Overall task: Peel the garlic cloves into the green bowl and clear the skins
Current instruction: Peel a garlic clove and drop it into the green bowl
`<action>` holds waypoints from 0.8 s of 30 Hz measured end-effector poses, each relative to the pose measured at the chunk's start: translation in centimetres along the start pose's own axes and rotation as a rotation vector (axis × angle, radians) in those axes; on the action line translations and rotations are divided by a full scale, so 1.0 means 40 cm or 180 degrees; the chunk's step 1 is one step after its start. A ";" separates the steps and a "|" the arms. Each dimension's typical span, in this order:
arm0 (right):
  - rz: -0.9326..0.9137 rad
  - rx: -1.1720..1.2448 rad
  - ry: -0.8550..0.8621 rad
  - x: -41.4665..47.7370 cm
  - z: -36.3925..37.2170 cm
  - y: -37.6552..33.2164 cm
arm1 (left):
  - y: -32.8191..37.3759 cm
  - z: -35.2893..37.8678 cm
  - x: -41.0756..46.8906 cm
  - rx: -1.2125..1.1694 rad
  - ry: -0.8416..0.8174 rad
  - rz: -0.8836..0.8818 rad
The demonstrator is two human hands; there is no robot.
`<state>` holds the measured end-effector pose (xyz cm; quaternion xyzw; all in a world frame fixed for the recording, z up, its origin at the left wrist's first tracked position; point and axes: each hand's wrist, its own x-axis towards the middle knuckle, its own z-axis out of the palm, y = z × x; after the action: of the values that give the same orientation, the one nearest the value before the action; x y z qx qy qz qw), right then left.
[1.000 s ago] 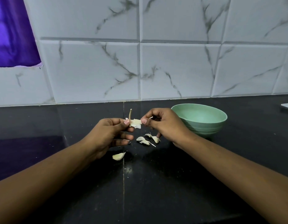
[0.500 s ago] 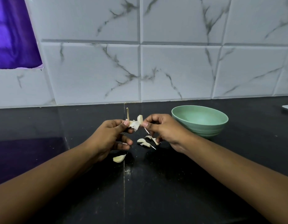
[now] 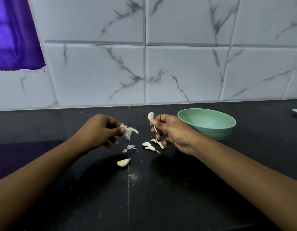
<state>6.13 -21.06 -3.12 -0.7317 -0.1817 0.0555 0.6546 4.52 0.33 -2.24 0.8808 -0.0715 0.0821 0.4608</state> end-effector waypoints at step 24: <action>-0.1537 -0.2252 0.0625 0.000 0.004 0.017 | -0.001 -0.060 0.012 0.2593 -0.0149 0.0019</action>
<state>6.23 -20.98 -3.82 -0.8492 -0.2922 -0.2346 0.3720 4.83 2.30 -0.82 0.9927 -0.0463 0.0850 0.0723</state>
